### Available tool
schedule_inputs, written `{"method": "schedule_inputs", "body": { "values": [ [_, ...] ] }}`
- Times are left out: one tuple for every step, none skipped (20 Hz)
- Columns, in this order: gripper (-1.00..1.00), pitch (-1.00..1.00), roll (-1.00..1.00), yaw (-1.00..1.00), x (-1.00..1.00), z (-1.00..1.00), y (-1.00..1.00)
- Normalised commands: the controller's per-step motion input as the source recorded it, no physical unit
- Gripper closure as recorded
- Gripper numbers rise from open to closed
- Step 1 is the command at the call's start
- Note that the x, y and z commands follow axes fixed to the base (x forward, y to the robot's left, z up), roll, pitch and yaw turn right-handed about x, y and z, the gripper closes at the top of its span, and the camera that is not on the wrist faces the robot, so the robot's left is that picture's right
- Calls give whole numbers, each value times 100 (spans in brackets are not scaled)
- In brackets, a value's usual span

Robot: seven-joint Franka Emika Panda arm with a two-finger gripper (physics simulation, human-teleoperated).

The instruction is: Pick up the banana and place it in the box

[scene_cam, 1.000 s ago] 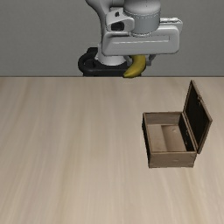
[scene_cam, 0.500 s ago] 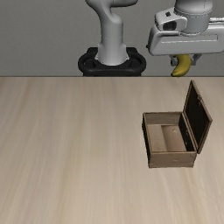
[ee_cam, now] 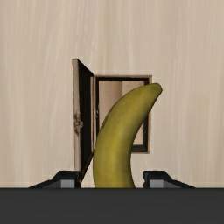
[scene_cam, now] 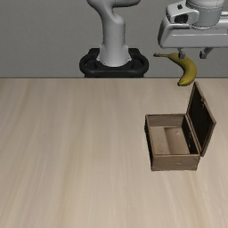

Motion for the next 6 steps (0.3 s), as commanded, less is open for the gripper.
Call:
{"method": "schedule_inputs", "body": {
  "values": [
    [-100,0,0,0,0,0,0],
    [-100,0,0,0,0,0,0],
    [-100,0,0,0,0,0,0],
    [-100,0,0,0,0,0,0],
    [-100,0,0,0,0,0,0],
    [-100,0,0,0,0,0,0]
  ]
}}
